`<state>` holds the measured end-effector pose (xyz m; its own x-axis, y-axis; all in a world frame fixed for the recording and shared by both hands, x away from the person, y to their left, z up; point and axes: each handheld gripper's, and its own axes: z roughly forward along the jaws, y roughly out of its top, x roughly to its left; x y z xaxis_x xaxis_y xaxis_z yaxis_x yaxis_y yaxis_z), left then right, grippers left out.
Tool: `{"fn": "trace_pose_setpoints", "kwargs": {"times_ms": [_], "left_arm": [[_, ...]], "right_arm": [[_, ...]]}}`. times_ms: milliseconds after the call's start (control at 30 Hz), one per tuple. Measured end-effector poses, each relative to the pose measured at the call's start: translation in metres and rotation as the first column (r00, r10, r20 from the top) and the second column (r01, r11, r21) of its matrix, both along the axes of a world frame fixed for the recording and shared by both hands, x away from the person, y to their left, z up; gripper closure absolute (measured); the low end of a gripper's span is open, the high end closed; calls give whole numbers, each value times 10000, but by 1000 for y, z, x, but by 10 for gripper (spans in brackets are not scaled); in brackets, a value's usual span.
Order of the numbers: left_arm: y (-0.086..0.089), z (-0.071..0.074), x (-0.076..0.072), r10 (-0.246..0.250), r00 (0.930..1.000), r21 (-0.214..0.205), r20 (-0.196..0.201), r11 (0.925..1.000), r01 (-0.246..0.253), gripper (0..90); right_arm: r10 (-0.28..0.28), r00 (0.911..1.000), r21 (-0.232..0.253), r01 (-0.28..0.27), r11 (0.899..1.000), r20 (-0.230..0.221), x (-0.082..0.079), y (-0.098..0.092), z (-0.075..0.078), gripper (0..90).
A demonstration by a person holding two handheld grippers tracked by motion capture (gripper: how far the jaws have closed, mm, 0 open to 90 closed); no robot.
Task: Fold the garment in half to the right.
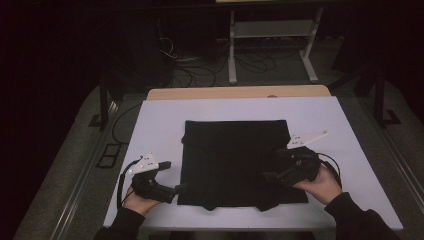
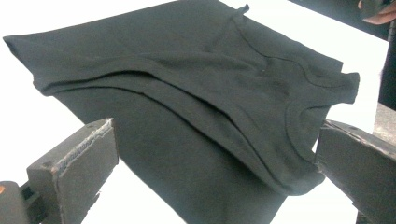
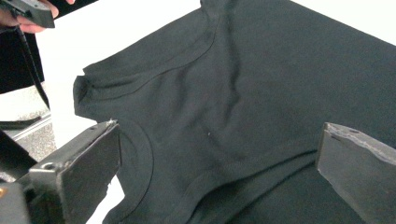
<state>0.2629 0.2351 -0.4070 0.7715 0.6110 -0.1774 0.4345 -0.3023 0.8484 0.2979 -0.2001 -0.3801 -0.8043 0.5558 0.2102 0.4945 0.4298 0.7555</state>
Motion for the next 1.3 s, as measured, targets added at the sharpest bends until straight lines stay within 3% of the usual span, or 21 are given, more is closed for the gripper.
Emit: {"fn": "trace_pose_setpoints", "kwargs": {"times_ms": [400,667,1300], "left_arm": [[10,-3,0,326,9995,155,44,9993,-326,0],[12,-6,-2,374,9993,543,-77,9978,-370,0],[11,-17,-4,43,9991,886,-410,9961,-7,0]], "right_arm": [[80,9997,31,-81,10000,247,22,16,13,0],[112,9992,-86,-108,9999,395,37,24,23,0],[286,9989,-328,-273,9991,384,72,53,34,0]]}}
